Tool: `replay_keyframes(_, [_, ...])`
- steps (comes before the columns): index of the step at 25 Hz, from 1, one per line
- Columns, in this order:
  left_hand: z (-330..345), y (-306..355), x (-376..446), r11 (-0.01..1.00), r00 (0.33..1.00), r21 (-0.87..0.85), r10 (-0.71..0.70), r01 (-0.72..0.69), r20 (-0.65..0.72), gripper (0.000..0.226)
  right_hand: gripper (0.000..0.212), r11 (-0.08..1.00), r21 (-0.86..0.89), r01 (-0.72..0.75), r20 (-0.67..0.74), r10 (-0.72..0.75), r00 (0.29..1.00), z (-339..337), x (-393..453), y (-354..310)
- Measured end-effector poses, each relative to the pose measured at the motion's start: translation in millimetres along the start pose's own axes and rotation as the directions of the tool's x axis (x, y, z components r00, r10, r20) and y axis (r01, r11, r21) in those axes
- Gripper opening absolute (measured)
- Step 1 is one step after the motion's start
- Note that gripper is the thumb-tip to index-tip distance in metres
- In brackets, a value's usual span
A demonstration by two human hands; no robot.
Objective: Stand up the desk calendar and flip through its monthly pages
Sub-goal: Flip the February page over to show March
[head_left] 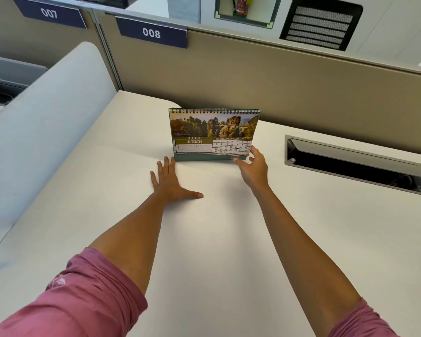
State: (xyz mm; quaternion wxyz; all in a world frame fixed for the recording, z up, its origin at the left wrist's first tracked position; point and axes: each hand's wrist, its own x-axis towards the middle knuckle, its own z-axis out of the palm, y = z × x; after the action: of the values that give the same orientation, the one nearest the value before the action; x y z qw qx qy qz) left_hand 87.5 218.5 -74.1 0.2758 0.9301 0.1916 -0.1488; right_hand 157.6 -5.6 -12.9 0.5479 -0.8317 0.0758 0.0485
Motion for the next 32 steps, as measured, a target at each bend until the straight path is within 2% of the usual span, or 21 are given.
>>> replay_keyframes(4, [-1.0, 1.0, -0.7, 1.0, 1.0, 0.01, -0.002, 0.002, 0.002, 0.162, 0.057, 1.0, 0.012, -0.013, -0.089, 0.014, 0.996, 0.5, -7.6, 3.8])
replay_keyframes(8, [-0.1, -0.1, -1.9, 1.0, 1.0, -0.002, 0.003, -0.003, -0.005, 0.16, 0.04, 0.996, 0.09, 0.009, -0.246, 0.014, 0.969, -2.4, -11.7, 7.7])
replay_keyframes(12, [-0.1, -0.3, -2.7, 1.0, 1.0, -0.003, 0.008, -0.008, -0.003, 0.159, 0.031, 0.994, 0.104, 0.041, -0.323, -0.006, 0.946, -8.0, -12.7, 7.5])
replay_keyframes(27, [0.6, -1.1, -1.9, 1.0, 1.0, -0.004, 0.009, -0.009, -0.008, 0.16, 0.017, 0.99, 0.14, 0.017, -0.281, 0.024, 0.96, -12.0, -12.9, 12.5])
replay_keyframes(32, [-0.1, 0.3, -1.9, 1.0, 1.0, 0.006, 0.008, -0.008, -0.006, 0.159, 0.017, 0.962, 0.272, -0.021, -0.192, 0.075, 0.978, -18.0, -14.7, 11.4])
